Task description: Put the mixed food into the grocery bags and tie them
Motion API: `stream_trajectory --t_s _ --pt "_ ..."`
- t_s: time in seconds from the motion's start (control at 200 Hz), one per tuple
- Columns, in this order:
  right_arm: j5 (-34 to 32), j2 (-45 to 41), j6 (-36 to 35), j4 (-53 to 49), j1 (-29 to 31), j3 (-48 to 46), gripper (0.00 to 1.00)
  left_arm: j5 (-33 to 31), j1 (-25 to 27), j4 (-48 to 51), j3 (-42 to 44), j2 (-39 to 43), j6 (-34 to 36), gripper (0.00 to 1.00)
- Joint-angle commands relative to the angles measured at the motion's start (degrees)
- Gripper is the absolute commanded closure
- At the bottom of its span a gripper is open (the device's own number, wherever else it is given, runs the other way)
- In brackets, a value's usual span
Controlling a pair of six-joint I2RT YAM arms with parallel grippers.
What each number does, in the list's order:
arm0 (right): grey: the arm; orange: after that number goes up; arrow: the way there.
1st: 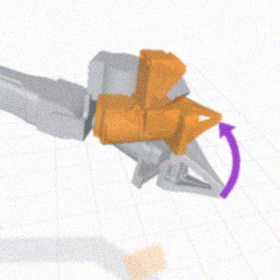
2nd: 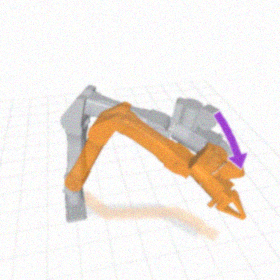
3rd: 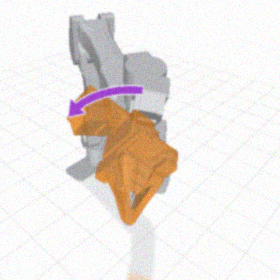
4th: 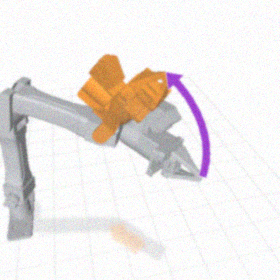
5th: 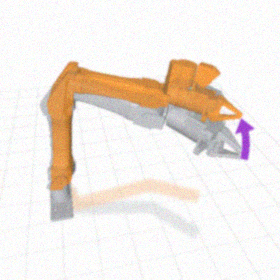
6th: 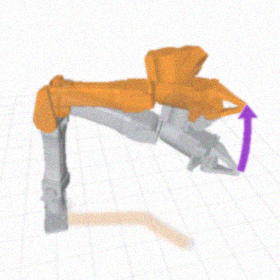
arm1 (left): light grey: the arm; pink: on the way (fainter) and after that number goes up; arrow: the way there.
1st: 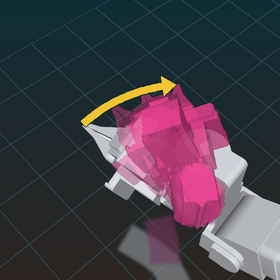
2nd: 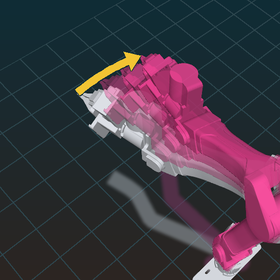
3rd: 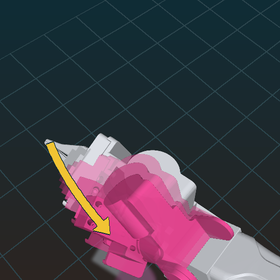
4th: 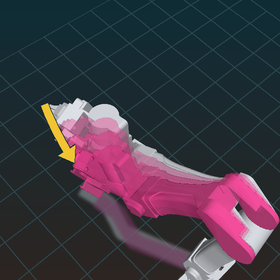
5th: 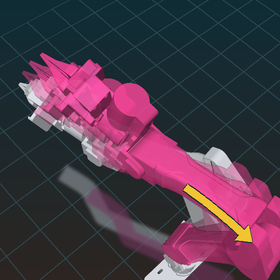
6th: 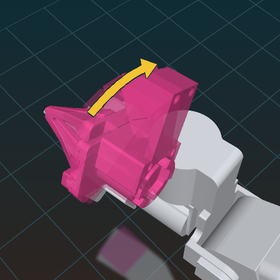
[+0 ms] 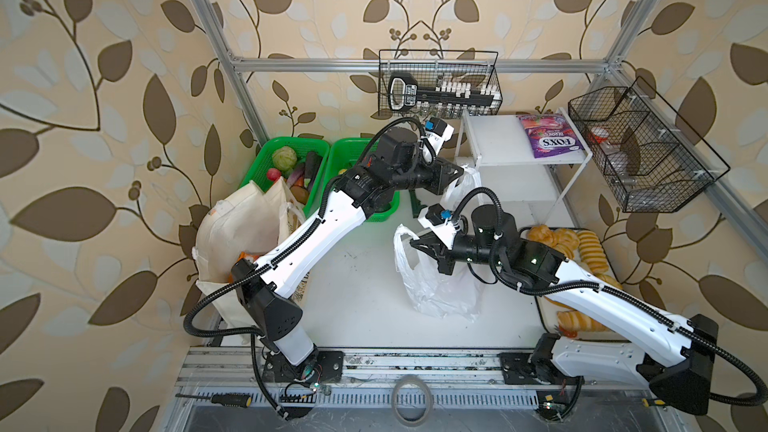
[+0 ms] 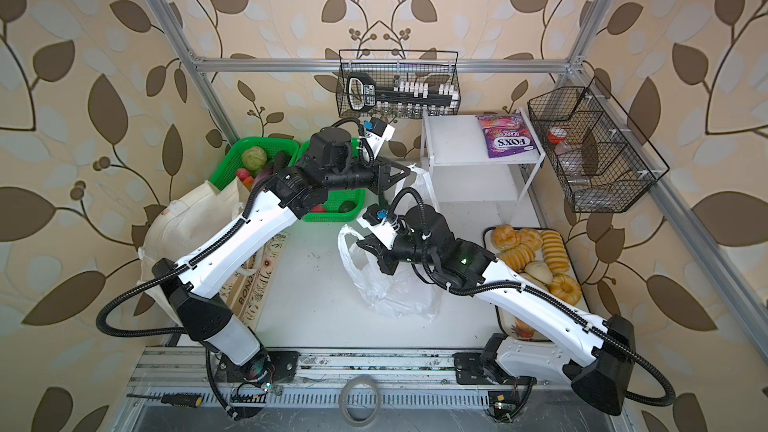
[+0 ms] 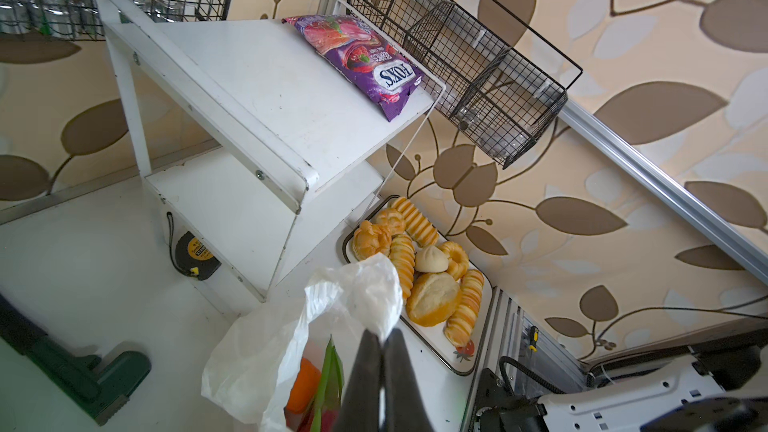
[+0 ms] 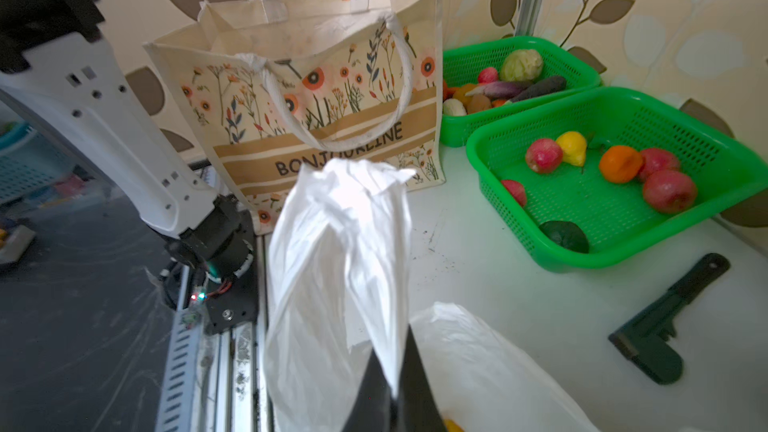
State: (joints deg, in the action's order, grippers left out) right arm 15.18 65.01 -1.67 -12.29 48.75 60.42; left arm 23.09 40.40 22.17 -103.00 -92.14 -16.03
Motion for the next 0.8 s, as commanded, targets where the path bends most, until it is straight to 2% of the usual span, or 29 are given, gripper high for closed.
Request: stream_trajectory --t_s 0.0,0.245,0.37,0.54,0.695,0.795 --pt "-4.88 -5.50 -0.81 3.57 0.27 -0.49 1.00 -4.63 -0.59 -5.00 2.92 7.52 -1.61 1.00" --pt "-13.46 -18.87 0.52 7.83 -0.10 -7.48 1.00 -11.56 -0.54 -5.84 10.98 19.97 -5.57 1.00" --pt "-13.74 -22.78 0.55 8.04 -1.98 -7.83 1.00 -12.11 -0.15 -4.55 12.96 24.30 -9.08 1.00" --pt "-8.87 -23.95 1.80 9.16 -8.82 -6.74 1.00 -14.13 0.12 -0.38 12.65 27.88 -11.91 1.00" --pt "1.16 -22.39 6.49 12.79 -18.93 -5.00 1.00 -18.40 0.12 3.41 12.43 30.79 -12.44 1.00" --pt "5.59 -20.84 9.27 15.18 -23.14 -4.98 1.00 -20.38 0.12 5.33 13.41 32.13 -12.00 1.00"
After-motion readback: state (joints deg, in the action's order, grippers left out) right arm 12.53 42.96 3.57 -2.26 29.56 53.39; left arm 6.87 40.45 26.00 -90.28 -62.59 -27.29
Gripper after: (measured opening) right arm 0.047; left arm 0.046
